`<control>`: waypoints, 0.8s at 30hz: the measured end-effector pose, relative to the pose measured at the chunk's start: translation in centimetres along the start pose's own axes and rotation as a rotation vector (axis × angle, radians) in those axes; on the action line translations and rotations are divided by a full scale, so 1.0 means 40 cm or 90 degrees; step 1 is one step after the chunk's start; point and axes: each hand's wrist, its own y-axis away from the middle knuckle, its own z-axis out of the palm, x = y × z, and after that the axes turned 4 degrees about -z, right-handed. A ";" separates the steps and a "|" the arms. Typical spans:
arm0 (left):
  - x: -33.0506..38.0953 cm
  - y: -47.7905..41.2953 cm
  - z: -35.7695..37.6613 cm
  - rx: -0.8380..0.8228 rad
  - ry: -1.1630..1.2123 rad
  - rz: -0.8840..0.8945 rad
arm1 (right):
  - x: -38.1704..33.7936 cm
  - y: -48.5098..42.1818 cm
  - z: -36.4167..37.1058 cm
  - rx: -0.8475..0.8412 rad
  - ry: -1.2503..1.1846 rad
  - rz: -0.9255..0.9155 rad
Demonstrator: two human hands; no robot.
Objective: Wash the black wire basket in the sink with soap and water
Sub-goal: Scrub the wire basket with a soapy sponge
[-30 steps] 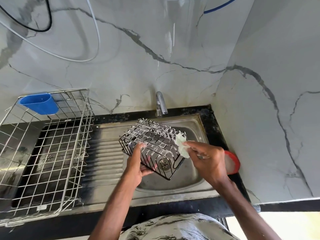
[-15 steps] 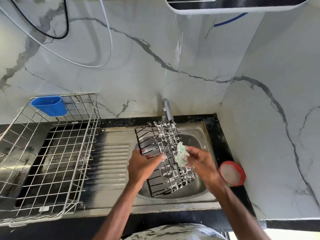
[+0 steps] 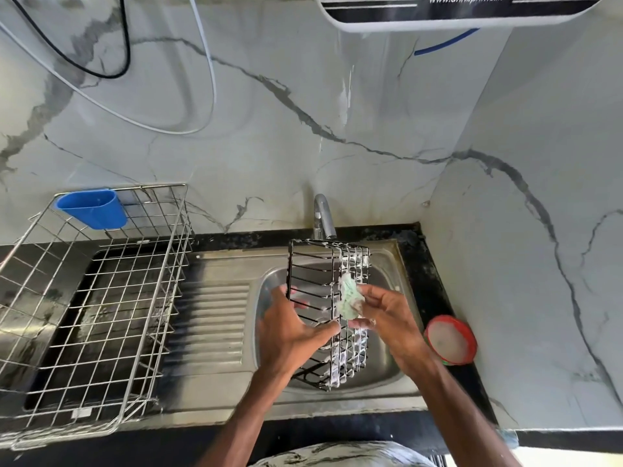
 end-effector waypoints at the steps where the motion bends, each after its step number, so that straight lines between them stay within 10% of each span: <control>1: 0.004 0.004 0.000 0.000 0.005 0.009 | -0.001 0.000 0.003 -0.001 -0.020 0.004; 12: -0.078 -0.022 -0.097 -0.285 0.218 0.060 | -0.080 -0.066 -0.029 -0.096 0.040 0.008; 17: -0.072 -0.078 -0.215 -0.089 0.245 0.172 | -0.123 -0.085 -0.059 -0.191 0.166 -0.032; 24: 0.067 -0.124 -0.308 -0.284 -0.010 0.427 | -0.171 -0.099 -0.080 -0.348 0.322 -0.037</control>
